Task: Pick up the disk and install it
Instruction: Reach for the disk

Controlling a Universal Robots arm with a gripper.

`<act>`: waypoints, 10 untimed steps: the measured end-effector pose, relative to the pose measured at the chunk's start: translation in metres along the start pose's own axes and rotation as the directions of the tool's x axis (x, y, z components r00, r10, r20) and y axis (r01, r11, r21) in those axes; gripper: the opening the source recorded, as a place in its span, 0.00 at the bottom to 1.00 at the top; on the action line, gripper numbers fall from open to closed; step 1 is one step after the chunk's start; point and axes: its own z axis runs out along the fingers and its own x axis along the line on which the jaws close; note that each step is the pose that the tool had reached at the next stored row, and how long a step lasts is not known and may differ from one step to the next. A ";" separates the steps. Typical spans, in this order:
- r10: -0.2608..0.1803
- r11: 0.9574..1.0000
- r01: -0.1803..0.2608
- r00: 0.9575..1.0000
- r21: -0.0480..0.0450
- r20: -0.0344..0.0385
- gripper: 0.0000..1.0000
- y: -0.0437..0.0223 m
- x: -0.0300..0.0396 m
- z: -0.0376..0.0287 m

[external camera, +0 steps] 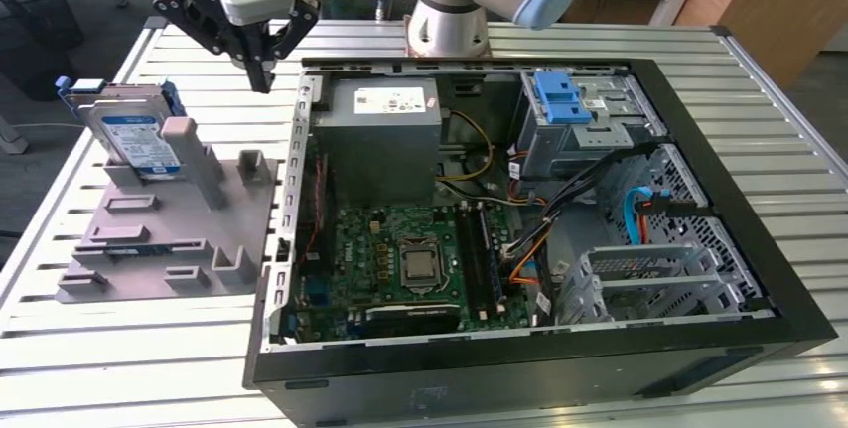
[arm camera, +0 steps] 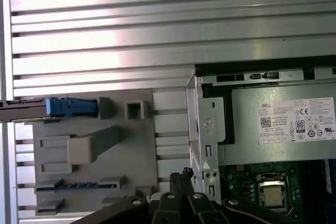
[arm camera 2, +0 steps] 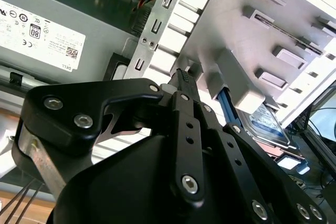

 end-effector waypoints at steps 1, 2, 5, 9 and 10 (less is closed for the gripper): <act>0.000 1.000 0.000 1.000 0.000 0.000 0.11 0.0000 0.0006 0.0001; 0.000 1.000 0.000 1.000 0.000 -0.001 0.11 -0.0001 0.0012 0.0002; 0.000 1.000 0.000 1.000 0.000 -0.002 0.11 -0.0002 0.0031 0.0004; 0.000 1.000 0.000 1.000 0.000 -0.003 0.11 -0.0002 0.0064 0.0008; 0.000 1.000 0.000 1.000 0.000 -0.003 0.11 -0.0002 0.0074 0.0009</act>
